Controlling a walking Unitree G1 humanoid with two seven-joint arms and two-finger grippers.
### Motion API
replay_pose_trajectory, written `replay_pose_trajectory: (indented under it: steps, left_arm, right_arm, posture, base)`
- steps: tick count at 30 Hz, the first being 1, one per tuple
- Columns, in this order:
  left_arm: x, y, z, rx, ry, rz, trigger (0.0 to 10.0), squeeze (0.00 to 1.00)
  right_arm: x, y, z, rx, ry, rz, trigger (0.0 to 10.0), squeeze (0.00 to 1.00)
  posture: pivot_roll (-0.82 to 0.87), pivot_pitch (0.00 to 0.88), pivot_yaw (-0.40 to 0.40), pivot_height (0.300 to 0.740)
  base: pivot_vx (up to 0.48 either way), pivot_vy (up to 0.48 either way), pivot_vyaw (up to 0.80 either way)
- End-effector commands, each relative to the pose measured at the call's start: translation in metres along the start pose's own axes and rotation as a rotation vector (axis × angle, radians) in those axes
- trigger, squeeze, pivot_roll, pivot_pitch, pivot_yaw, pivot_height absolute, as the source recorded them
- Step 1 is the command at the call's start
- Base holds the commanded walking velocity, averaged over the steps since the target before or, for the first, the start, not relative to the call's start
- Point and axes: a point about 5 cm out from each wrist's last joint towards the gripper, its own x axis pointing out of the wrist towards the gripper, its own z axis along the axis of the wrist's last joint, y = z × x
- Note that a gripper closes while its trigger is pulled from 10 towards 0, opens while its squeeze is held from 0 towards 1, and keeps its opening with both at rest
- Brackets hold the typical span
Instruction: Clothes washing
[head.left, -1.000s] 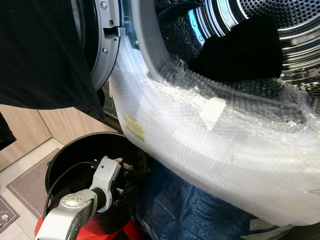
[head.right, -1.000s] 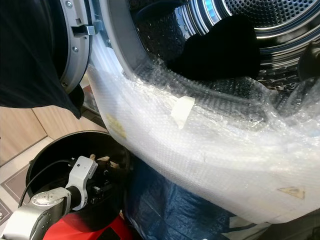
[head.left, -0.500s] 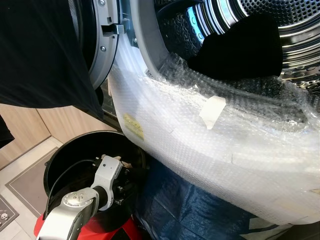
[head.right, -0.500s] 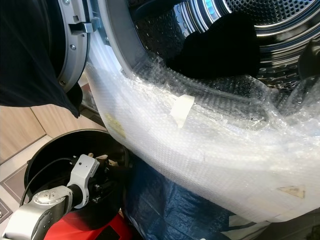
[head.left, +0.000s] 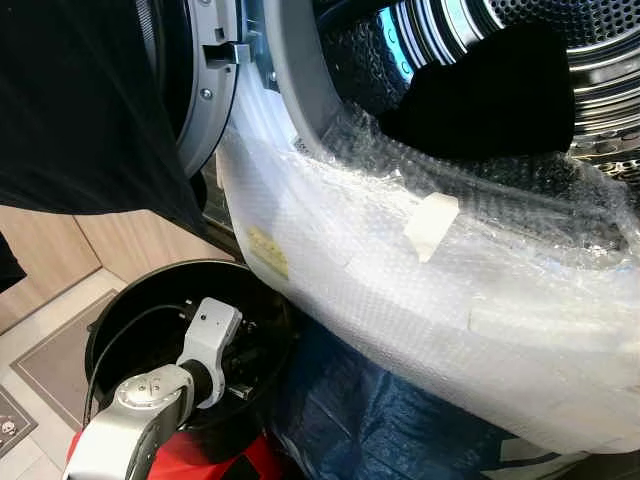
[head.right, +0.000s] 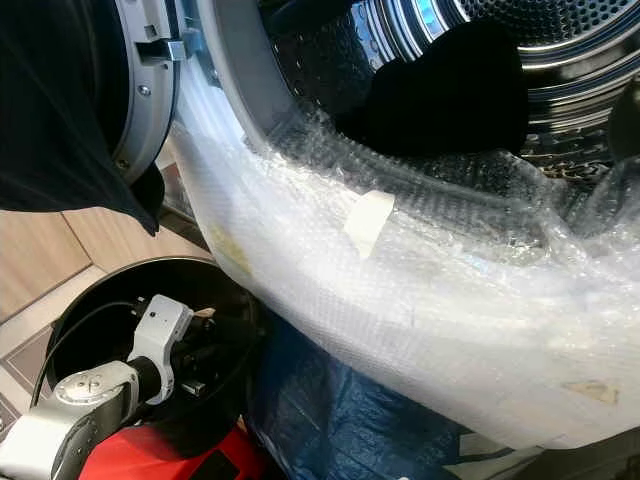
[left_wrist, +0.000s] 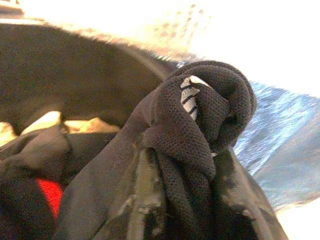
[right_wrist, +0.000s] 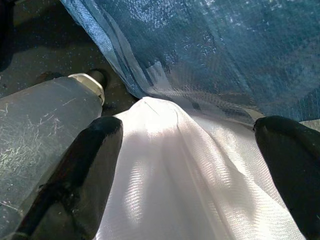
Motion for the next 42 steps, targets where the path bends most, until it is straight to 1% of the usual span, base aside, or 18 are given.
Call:
replay_pose_trajectory:
  steps: [1,4,8,10,11,15,16,18,19,21,22,24,25,26,28,30,38,42]
  left_arm:
    - [-0.003,-0.008,0.018,0.039,-0.066,-0.056,0.0,0.00]
    - [-0.004,-0.014,0.038,0.111,-0.123,-0.094,0.0,0.00]
    - [-0.006,-0.021,0.050,0.154,-0.156,-0.152,0.0,0.00]
    - [-0.005,-0.039,0.063,0.231,-0.196,-0.287,0.0,0.00]
    - [-0.005,-0.039,0.063,0.231,-0.196,-0.287,0.0,0.00]
    - [0.001,-0.060,0.069,0.309,-0.183,-0.438,0.0,0.00]
    - [0.001,-0.071,0.070,0.342,-0.187,-0.526,0.0,0.00]
    - [0.000,-0.074,0.070,0.350,-0.188,-0.547,0.0,0.00]
    - [-0.001,-0.090,0.073,0.364,-0.215,-0.665,0.0,0.00]
    - [-0.003,-0.104,0.075,0.378,-0.233,-0.763,0.0,0.00]
    - [-0.004,-0.116,0.079,0.377,-0.260,-0.844,0.0,0.00]
    - [-0.004,-0.124,0.083,0.367,-0.278,-0.881,0.0,0.00]
    - [-0.002,-0.131,0.087,0.331,-0.294,-0.905,0.0,0.00]
    - [-0.002,-0.131,0.087,0.331,-0.294,-0.905,0.0,0.00]
    - [-0.001,-0.147,0.086,0.295,-0.302,-0.985,0.0,0.00]
    - [-0.001,-0.152,0.085,0.275,-0.307,-1.007,0.0,0.00]
    - [-0.004,-0.151,0.081,0.256,-0.300,-1.006,0.0,0.00]
    - [-0.010,-0.150,0.084,0.220,-0.328,-1.031,0.0,0.00]
  right_arm:
    - [0.000,0.002,-0.003,-0.004,0.012,0.009,10.0,0.00]
    - [0.000,0.002,-0.003,-0.019,0.013,0.009,10.0,0.00]
    - [0.000,0.003,-0.003,-0.018,0.012,0.010,10.0,0.00]
    - [0.000,0.004,-0.001,-0.027,0.010,0.017,10.0,0.00]
    - [0.000,0.004,-0.001,-0.027,0.010,0.017,10.0,0.00]
    - [0.000,0.007,0.003,-0.033,-0.001,0.027,10.0,0.00]
    - [0.000,0.006,0.005,-0.017,-0.005,0.020,10.0,0.00]
    - [0.000,0.006,0.005,-0.014,-0.005,0.019,10.0,0.00]
    - [0.001,0.007,0.006,-0.017,-0.006,0.021,10.0,0.00]
    - [0.001,0.007,0.006,-0.018,-0.007,0.023,10.0,0.00]
    - [0.001,0.008,0.006,-0.015,-0.008,0.023,10.0,0.00]
    - [0.001,0.008,0.006,-0.014,-0.007,0.023,10.0,0.00]
    - [0.001,0.008,0.006,-0.014,-0.007,0.023,10.0,0.00]
    - [0.001,0.008,0.006,-0.014,-0.007,0.023,10.0,0.00]
    - [0.001,0.008,0.006,-0.011,-0.007,0.023,10.0,0.00]
    - [0.001,0.007,0.006,-0.007,-0.008,0.022,10.0,0.00]
    - [0.001,0.006,0.006,-0.002,-0.010,0.021,10.0,0.00]
    - [0.000,0.007,0.005,-0.004,-0.007,0.026,10.0,0.00]
  posture:
    - [0.12,0.071,-0.058,0.740]
    - [0.13,0.062,-0.060,0.740]
    - [0.14,0.052,-0.062,0.740]
    - [0.15,0.050,-0.071,0.740]
    - [0.15,0.050,-0.071,0.740]
    - [0.14,0.037,-0.063,0.740]
    - [0.14,0.025,-0.056,0.740]
    - [0.14,0.025,-0.056,0.740]
    - [0.13,0.020,-0.050,0.740]
    - [0.13,0.020,-0.050,0.740]
    - [0.13,0.011,-0.049,0.740]
    - [0.13,0.011,-0.049,0.740]
    - [0.13,0.003,-0.046,0.740]
    - [0.13,0.003,-0.046,0.740]
    - [0.12,0.001,-0.047,0.740]
    - [0.12,0.001,-0.047,0.740]
    - [0.13,0.019,-0.043,0.740]
    - [0.13,0.034,-0.040,0.740]
  base:
    - [0.000,0.000,0.00]
    - [0.000,0.000,0.00]
    - [0.000,0.000,0.00]
    - [0.000,0.000,0.00]
    - [0.000,0.000,0.00]
    - [0.000,0.000,0.00]
    - [0.000,0.000,0.00]
    - [0.000,0.000,0.00]
    - [0.000,0.000,0.00]
    - [0.000,0.000,0.00]
    - [0.000,0.000,0.00]
    - [0.000,0.000,0.00]
    - [0.000,0.000,0.00]
    - [0.000,0.000,0.00]
    - [0.000,0.000,0.00]
    - [0.000,0.000,0.00]
    - [0.000,0.000,0.00]
    - [0.000,0.000,0.00]
